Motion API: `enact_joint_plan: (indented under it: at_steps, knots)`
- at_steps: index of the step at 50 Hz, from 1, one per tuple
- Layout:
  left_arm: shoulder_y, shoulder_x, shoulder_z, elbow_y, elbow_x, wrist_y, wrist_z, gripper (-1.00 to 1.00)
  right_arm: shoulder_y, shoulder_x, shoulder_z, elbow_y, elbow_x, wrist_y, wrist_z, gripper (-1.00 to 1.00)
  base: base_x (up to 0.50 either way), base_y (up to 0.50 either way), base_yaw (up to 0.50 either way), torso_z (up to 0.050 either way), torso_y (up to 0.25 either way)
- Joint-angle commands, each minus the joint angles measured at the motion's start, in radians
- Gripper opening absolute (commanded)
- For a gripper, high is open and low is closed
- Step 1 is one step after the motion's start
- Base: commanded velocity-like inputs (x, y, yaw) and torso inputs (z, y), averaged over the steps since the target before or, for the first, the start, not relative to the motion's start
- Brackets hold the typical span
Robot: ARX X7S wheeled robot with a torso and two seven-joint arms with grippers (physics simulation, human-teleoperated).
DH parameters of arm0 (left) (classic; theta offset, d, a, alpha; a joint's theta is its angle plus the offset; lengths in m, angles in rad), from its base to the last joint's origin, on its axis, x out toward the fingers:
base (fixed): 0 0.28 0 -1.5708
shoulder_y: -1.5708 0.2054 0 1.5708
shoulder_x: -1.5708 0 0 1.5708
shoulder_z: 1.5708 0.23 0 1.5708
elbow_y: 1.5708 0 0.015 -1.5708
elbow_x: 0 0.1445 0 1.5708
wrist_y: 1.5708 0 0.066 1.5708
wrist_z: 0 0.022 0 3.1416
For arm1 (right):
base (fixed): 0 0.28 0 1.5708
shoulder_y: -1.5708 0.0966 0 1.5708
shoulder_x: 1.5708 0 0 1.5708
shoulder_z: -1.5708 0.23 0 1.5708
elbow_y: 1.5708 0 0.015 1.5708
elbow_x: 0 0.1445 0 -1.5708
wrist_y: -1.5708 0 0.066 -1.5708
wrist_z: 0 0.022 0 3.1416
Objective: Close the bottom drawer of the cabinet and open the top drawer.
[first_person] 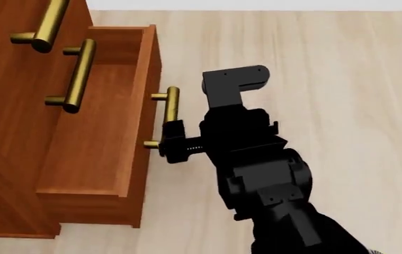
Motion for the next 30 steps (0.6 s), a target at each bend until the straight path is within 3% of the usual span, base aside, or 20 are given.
enact_joint_plan:
  at_steps: [1, 11, 30]
  knots:
    - [0.001, -0.003, 0.003, -0.001, -0.004, 0.005, 0.000, 1.00, 0.021, -0.009, -0.440, -0.026, 0.453, -0.079, 0.031, 1.00, 0.00, 0.00, 0.00, 0.000, 0.000]
    - [0.002, -0.006, 0.006, -0.003, -0.008, 0.009, 0.000, 1.00, 0.048, -0.009, -0.650, -0.068, 0.653, -0.167, 0.050, 1.00, 0.00, 0.00, 0.00, 0.000, 0.000]
    - [0.005, -0.009, 0.012, -0.006, -0.020, 0.019, 0.007, 1.00, 0.081, -0.010, -0.681, -0.167, 0.627, -0.227, 0.093, 1.00, 0.00, 0.00, 0.00, 0.000, 0.000]
